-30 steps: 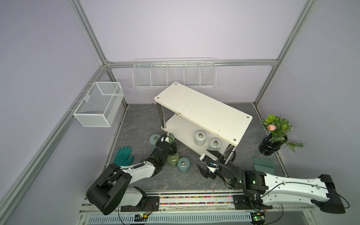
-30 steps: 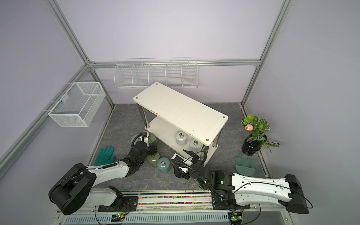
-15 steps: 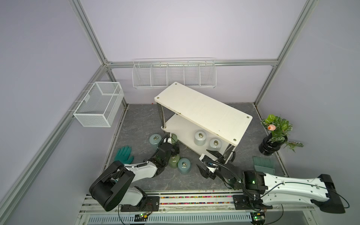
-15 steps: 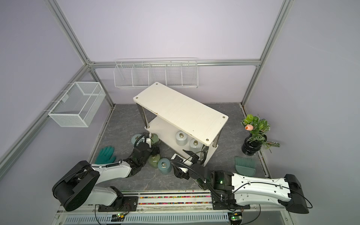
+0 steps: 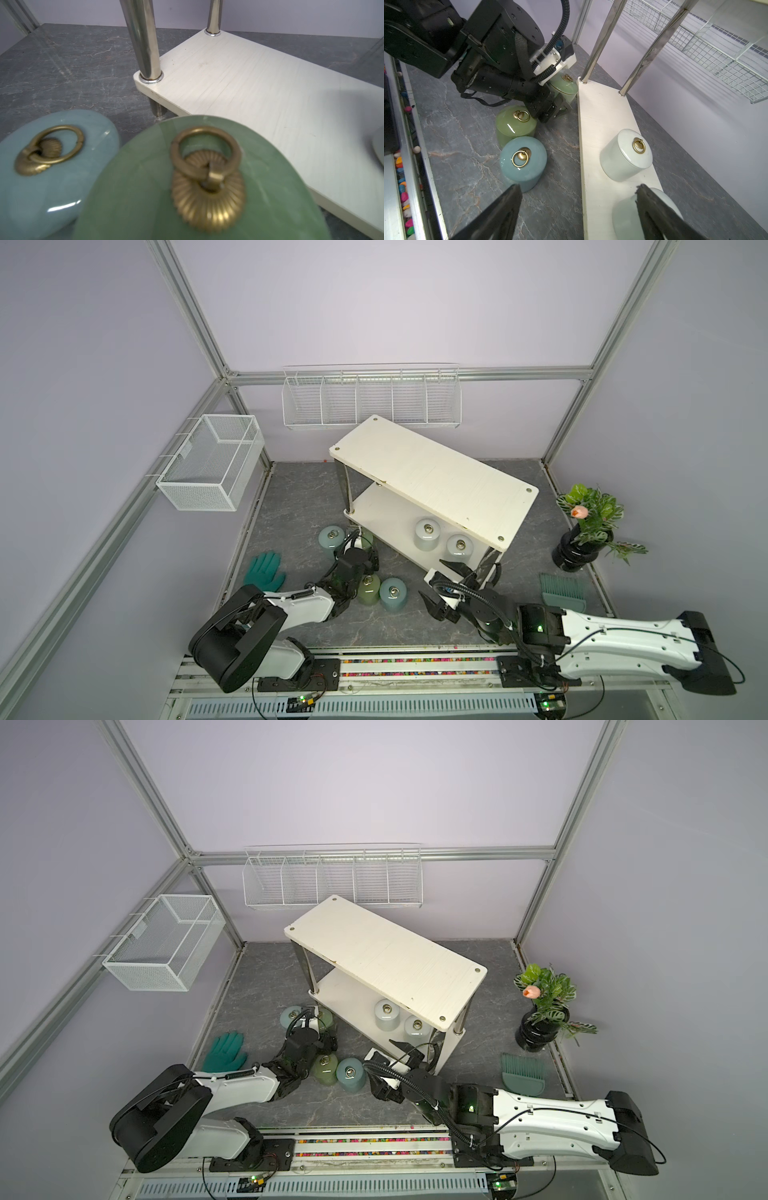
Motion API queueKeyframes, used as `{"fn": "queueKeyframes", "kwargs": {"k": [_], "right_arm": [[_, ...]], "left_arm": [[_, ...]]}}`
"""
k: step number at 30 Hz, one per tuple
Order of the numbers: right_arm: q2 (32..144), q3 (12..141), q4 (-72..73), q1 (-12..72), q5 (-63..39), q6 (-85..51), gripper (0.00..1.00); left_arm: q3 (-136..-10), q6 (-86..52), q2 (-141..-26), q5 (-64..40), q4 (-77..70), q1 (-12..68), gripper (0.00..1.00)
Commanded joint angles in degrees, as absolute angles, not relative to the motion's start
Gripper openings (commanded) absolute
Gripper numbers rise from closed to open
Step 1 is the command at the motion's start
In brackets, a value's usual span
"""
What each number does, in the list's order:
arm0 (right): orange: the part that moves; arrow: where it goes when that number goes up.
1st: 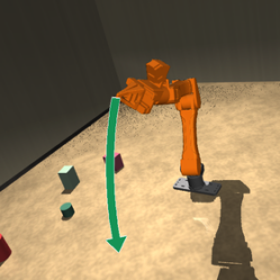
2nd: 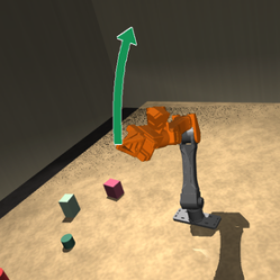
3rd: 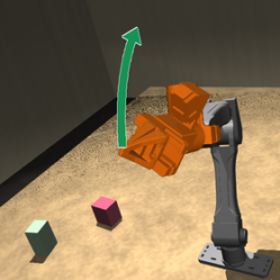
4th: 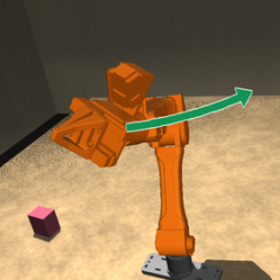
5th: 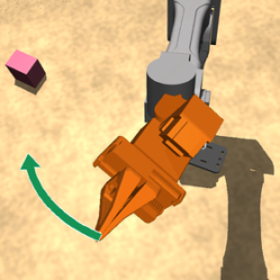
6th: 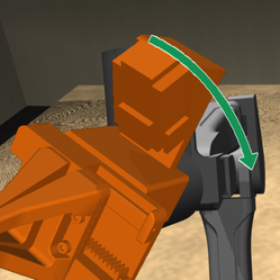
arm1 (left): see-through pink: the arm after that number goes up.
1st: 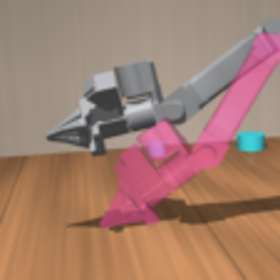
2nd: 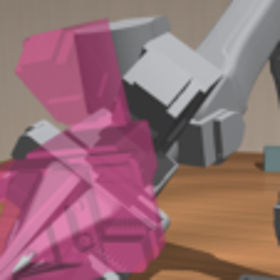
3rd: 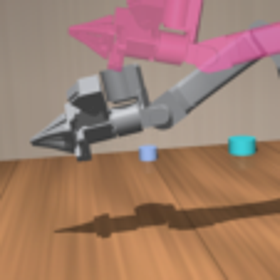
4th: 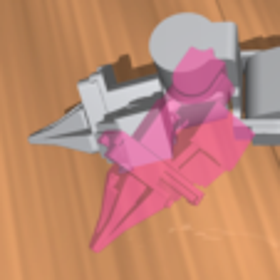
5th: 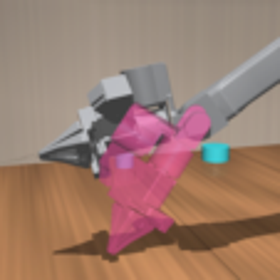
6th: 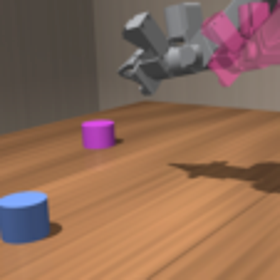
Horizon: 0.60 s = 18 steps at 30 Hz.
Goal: Remove the tea canisters from the shelf
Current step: Adjust the tea canister at the center of the board, then place the tea canister at the center of the board.
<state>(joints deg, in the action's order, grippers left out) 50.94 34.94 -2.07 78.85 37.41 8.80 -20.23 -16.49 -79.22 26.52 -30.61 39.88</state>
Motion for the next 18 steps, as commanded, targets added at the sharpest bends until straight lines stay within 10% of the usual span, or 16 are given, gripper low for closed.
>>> {"fn": "queueKeyframes", "kwargs": {"k": [1, 18], "right_arm": [[51.1, 35.7, -1.5, 79.0, 36.8, 8.4, 0.89], [52.8, 37.0, -1.9, 78.9, 36.7, 9.1, 0.89]], "left_arm": [[-19.9, -17.0, -78.6, 29.1, -31.5, 39.5, 0.6], [-21.3, -21.7, -82.7, 27.1, -33.1, 33.9, 0.6]]}}
